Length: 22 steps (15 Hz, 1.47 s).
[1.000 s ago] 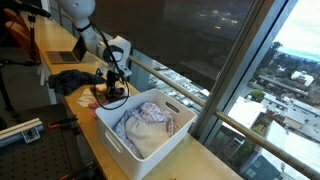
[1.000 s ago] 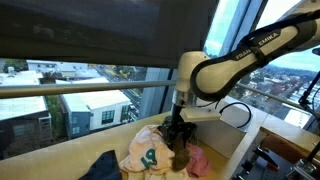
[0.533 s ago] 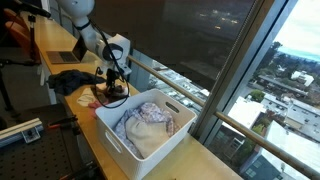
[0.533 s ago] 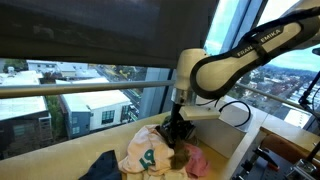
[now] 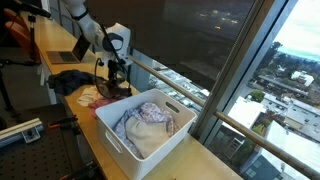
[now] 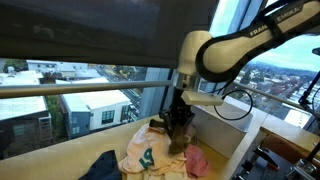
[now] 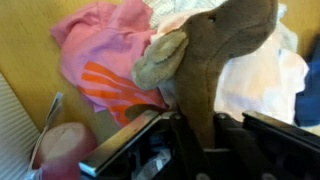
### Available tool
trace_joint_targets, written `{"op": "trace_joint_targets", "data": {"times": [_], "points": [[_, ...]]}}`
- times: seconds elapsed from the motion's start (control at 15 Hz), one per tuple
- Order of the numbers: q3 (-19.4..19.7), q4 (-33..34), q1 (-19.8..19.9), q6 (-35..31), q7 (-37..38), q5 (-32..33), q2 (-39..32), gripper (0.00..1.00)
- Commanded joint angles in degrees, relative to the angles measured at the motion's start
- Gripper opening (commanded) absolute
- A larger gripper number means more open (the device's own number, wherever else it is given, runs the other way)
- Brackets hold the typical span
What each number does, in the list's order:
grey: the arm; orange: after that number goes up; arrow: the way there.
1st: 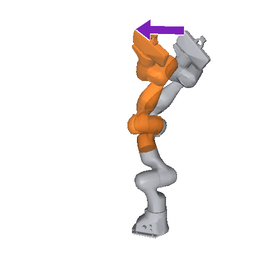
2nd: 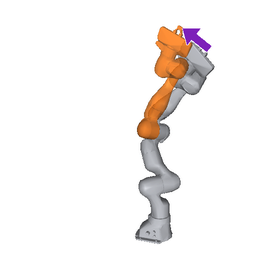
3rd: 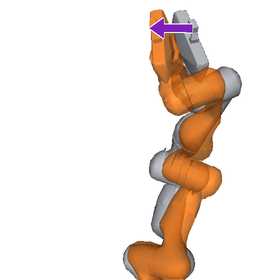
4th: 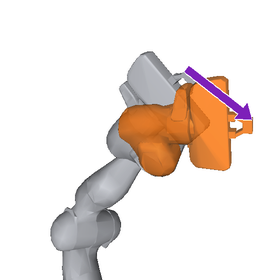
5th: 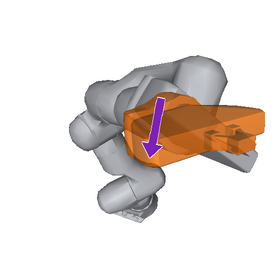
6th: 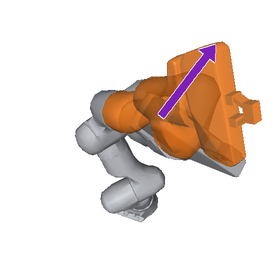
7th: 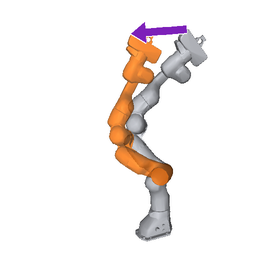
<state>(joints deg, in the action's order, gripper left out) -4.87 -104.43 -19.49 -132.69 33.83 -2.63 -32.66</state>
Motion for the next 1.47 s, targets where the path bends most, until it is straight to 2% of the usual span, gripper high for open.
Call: {"op": "trace_joint_targets", "data": {"times": [0.0,0.33,0.67,0.93,1.2,1.27,1.33,1.4], "points": [[0.9,-5.3,-0.7,1.4,1.6,1.4,11.5,0.04],[2.1,-10.3,3.2,3.6,3.1,3.6,25.1,0.04],[4.2,-16.9,12.2,5.8,0.1,2.8,34.4,0.04],[6.6,-17.7,18.5,4.0,-3.5,1.9,32.4,0.04],[8.4,-15.6,21.8,3.1,-5.8,1.6,28.4,0.04],[8.6,-15.4,22.1,2.8,-6.2,1.3,27.7,0.42],[8.7,-15.4,22.2,2.2,-6.4,1.3,27.3,0.43],[8.6,-15.3,22.3,2.1,-6.3,1.4,27.0,0.48]]}}
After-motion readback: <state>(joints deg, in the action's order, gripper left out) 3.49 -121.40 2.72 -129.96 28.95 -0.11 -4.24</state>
